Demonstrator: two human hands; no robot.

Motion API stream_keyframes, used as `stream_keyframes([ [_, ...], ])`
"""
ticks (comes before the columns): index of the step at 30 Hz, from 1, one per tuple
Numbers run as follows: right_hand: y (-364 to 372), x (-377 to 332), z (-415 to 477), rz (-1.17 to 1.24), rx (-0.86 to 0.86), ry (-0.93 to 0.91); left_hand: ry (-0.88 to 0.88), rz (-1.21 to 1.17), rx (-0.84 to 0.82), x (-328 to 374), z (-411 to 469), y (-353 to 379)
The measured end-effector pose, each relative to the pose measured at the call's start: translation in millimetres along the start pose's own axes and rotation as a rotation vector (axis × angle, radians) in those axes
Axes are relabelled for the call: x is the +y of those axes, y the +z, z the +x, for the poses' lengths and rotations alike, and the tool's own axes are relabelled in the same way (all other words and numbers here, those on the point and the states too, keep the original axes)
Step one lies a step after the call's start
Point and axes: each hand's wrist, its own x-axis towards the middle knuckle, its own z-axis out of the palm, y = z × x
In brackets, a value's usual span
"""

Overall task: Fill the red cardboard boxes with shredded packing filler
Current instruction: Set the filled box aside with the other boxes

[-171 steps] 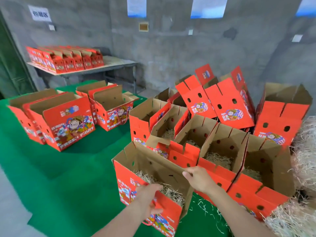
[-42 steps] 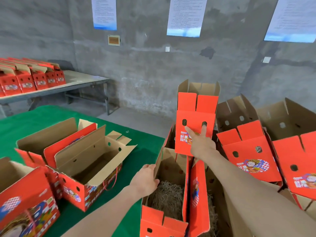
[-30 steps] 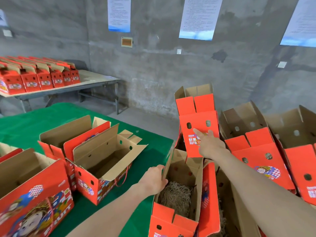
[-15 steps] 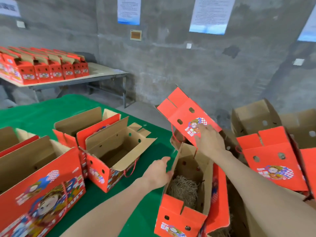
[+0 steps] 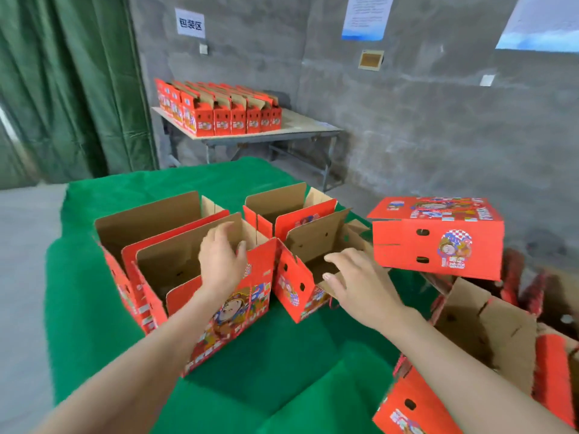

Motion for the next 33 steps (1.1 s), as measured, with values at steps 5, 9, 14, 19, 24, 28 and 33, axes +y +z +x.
stream_keyframes([
  [5,23,-43,6,0.108,-0.143,0.099,-0.016,0.623,-0.727,-61,21,-37],
  [9,44,-59,0,0.365,-0.341,0.378,0.126,0.670,-0.728,-44,-8,-42],
  [14,63,-70,3,1.069,-0.579,0.962,0.367,0.300,-0.830,10,-72,-43],
  [19,79,-67,1,0.728,-0.497,0.892,0.301,0.247,-0.353,-14,-5,-33],
  [24,92,-63,7,0.538,-0.531,0.809,0.056,0.657,-0.347,-95,87,-23],
  [28,98,-66,19,0.447,-0.473,0.767,-0.162,0.706,-0.422,-124,116,-12],
  [33,101,-70,26,0.439,-0.456,0.766,0.001,0.794,-0.632,-113,104,-12],
])
